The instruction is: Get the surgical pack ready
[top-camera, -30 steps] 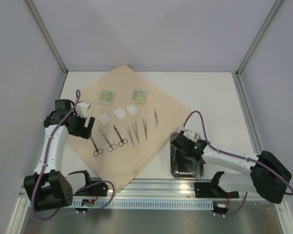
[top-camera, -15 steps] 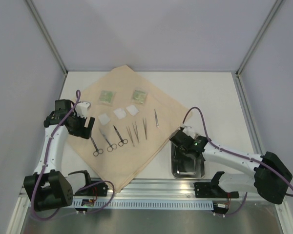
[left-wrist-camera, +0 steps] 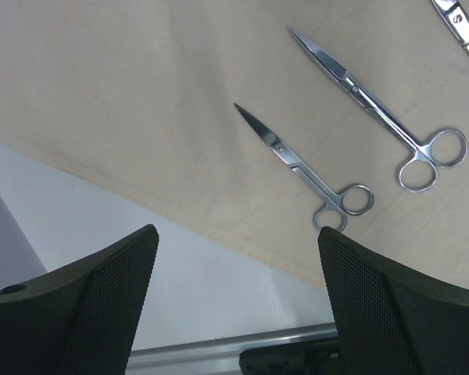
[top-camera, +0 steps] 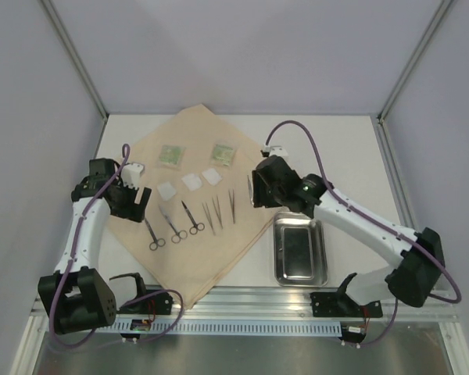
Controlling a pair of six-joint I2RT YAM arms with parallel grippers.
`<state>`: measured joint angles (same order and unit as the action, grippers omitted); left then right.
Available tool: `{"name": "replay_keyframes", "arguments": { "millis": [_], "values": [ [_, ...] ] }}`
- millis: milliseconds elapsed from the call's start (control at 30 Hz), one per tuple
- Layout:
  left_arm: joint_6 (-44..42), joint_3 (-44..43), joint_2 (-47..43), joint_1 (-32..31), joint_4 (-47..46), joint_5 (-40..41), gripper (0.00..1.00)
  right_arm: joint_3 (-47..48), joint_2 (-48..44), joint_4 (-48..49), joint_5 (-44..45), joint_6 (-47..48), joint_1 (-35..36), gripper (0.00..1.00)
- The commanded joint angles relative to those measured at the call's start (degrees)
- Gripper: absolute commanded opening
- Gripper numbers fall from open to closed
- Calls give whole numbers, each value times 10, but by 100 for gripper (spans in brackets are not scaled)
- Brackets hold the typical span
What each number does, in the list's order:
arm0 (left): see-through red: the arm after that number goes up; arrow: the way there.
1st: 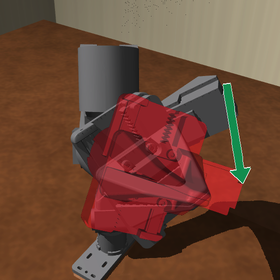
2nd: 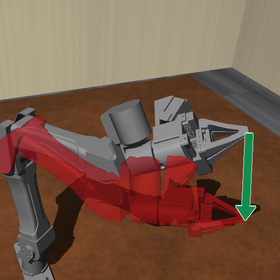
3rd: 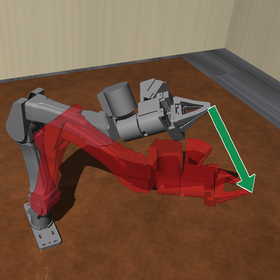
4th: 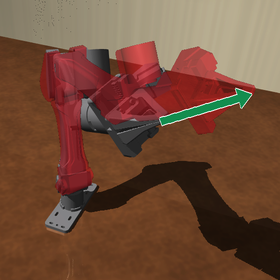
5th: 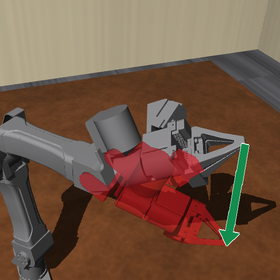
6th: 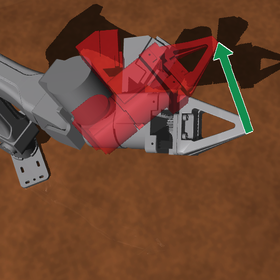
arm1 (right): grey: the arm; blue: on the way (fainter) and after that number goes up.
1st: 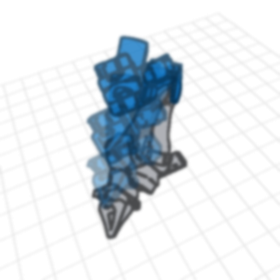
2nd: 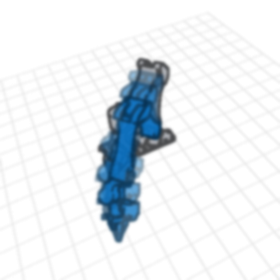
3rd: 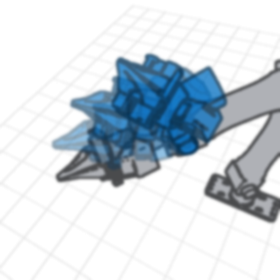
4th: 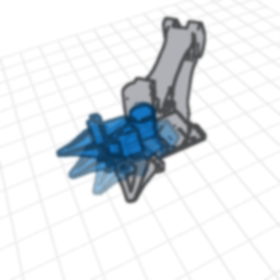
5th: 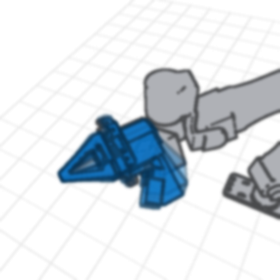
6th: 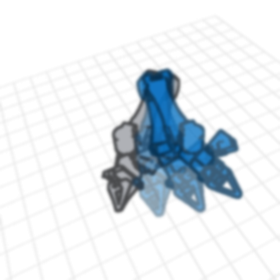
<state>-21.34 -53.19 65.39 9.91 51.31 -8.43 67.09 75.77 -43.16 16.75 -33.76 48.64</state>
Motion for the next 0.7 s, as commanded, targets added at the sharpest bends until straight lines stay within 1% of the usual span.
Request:
{"name": "replay_keyframes", "arguments": {
  "millis": [0, 67, 100, 200, 233, 367, 467, 667],
  "values": [
    [-2, -18, 14, 5, -9, 24, 93, 57, 108, 34, -59, 92, -42, 55],
    [-4, -17, 18, 5, -10, 28, 93, 87, 158, 36, -66, 100, -54, 54],
    [-5, -17, 21, 5, -11, 31, 93, 122, 199, 36, -79, 103, -65, 54],
    [-10, -14, 27, 5, -17, 42, 93, 169, 255, 47, -102, 107, -86, 51],
    [-11, -13, 29, 5, -19, 45, 93, 182, 291, 44, -103, 109, -91, 50],
    [-16, -6, 32, 5, -29, 52, 94, 233, 364, 21, -88, 126, -100, 47],
    [-17, -4, 38, 5, -35, 53, 94, 266, 401, 21, -92, 128, -105, 43],
    [-12, -2, 47, 5, -39, 46, 94, 323, 461, 2, -71, 135, -108, 40]
  ]
}}
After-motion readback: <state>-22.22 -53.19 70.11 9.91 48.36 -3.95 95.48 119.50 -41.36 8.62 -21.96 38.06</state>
